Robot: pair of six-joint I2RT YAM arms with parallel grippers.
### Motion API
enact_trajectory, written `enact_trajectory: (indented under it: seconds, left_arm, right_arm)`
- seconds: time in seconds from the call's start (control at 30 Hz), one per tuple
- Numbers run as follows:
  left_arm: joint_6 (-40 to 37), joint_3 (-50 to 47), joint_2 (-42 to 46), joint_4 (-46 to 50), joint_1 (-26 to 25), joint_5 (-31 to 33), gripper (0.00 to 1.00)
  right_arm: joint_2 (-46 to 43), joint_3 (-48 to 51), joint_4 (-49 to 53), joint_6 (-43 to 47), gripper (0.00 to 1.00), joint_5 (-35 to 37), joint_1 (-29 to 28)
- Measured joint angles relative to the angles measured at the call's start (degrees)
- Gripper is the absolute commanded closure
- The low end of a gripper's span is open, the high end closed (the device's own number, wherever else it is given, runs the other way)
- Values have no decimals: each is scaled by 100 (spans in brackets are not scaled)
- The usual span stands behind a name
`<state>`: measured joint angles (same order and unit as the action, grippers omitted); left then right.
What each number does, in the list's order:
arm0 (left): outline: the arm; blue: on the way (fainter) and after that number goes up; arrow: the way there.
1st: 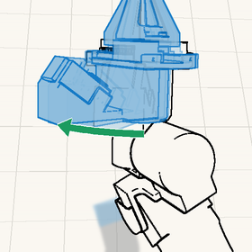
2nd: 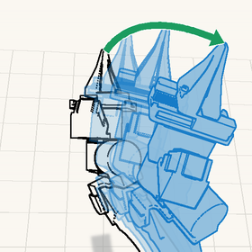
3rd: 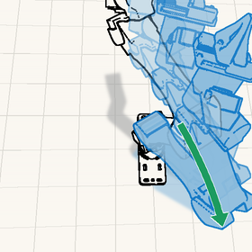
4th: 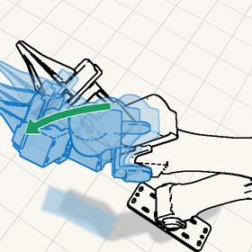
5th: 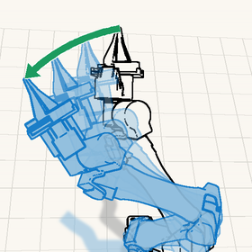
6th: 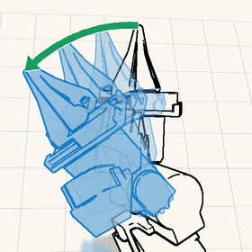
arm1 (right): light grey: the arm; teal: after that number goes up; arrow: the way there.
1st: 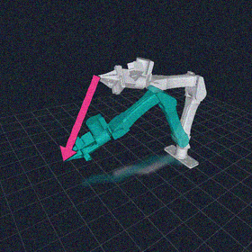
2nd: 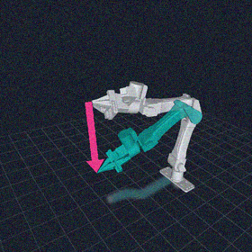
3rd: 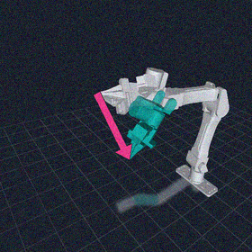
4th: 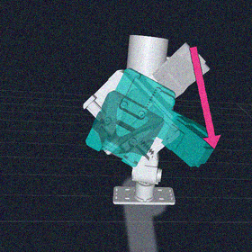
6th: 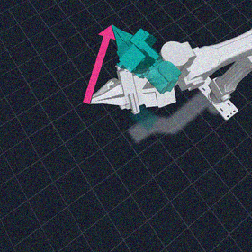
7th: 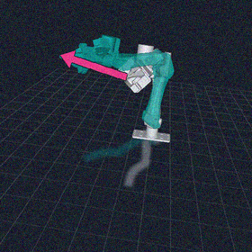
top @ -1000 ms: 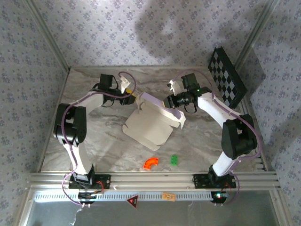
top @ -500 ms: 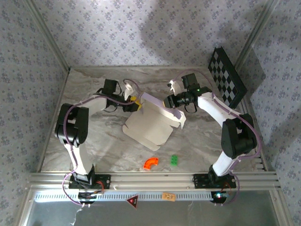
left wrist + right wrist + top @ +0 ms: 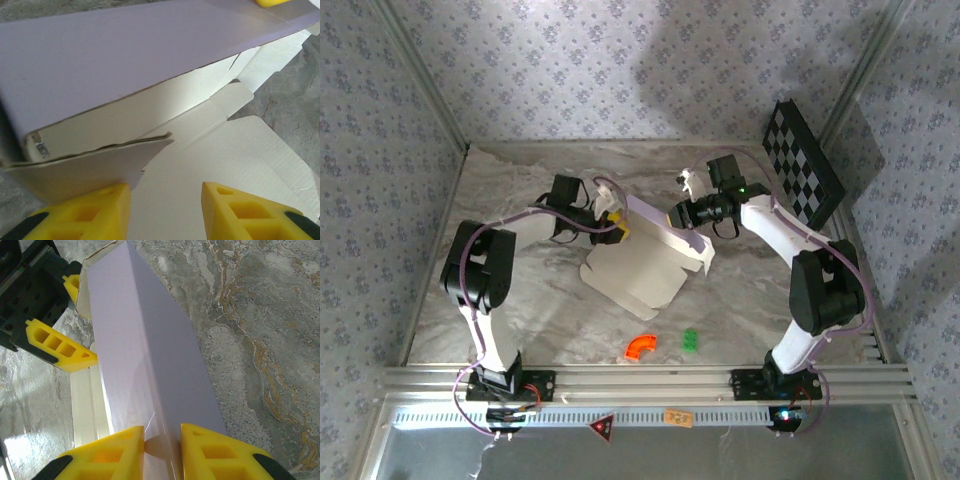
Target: Fold the paper box
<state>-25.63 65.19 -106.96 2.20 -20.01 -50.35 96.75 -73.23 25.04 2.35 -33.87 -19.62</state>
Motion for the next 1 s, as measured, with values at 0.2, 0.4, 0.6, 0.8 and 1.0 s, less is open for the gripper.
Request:
enact_trajectory:
  seconds: [0.2, 0.4, 0.6, 0.8, 1.0]
  left_arm:
    - [227, -208, 0, -538, -85, 505, 70]
    - [426, -577, 105, -935, -111, 876, 65]
    - [691, -1287, 717, -1394, -59, 1145, 58]
    - [1073, -1521, 859, -2100, 179, 1316, 40]
    - [1215, -1309, 584, -2470, 354, 1075, 28]
  right_arm:
    - [9, -11, 0, 7, 75, -4, 4]
    - [13, -15, 0, 24, 75, -7, 4]
    - [13, -20, 2, 33, 75, -7, 15]
    - [13, -20, 4, 68, 75, -7, 15]
    - [15, -50, 57, 114, 75, -4, 15]
